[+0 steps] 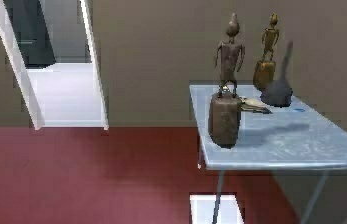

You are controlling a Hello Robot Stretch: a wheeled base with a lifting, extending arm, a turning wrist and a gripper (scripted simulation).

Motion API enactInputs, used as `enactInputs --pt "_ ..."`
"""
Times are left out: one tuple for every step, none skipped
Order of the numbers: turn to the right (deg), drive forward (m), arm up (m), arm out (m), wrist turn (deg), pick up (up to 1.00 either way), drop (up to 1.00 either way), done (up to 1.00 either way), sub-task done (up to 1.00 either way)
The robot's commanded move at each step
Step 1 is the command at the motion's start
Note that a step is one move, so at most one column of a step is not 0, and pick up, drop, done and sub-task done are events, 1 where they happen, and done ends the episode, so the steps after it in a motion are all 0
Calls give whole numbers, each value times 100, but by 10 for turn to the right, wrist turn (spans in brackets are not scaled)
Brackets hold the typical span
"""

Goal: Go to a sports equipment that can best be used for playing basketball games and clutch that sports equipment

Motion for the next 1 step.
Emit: enactInputs --pt "-330 0 0 0 0 0 0 0 0"
